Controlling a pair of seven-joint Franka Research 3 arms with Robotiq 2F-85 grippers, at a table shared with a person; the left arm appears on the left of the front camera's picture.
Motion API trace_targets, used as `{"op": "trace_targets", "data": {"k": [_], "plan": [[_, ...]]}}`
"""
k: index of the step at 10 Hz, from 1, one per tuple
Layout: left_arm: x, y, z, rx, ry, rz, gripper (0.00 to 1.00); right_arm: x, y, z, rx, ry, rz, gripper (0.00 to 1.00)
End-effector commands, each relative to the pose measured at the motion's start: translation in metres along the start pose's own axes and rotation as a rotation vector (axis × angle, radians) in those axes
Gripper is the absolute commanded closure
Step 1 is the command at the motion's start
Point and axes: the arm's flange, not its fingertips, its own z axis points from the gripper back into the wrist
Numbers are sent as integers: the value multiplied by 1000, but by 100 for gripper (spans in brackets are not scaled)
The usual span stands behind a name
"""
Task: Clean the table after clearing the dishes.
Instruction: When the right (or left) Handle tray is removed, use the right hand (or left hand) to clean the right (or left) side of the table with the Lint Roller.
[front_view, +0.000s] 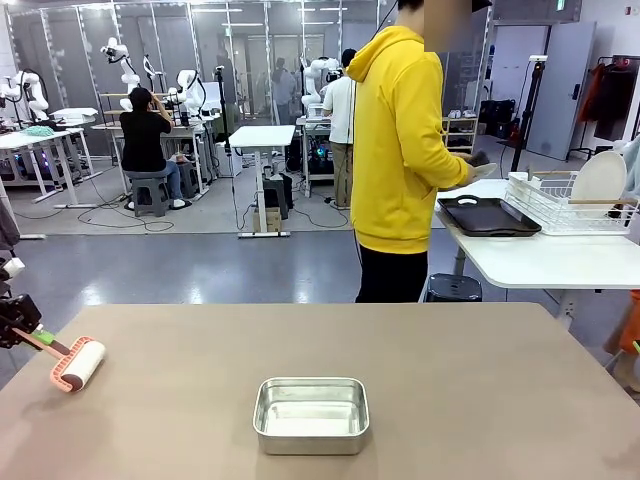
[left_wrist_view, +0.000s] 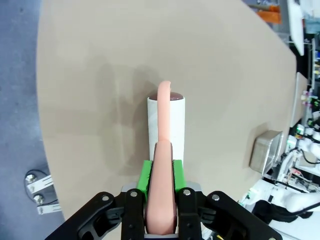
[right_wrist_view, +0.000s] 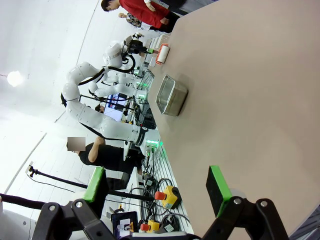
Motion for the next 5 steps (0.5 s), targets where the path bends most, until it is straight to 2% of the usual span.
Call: {"op": "trace_targets", "data": {"k": [1,5], "plan": [[-12,-5,-4,124,-15,9,79,0,3,-1,1,-1,3,0],[-26,-52,32,211,-44,-18,79,0,3,-1,1,-1,3,0]]}}
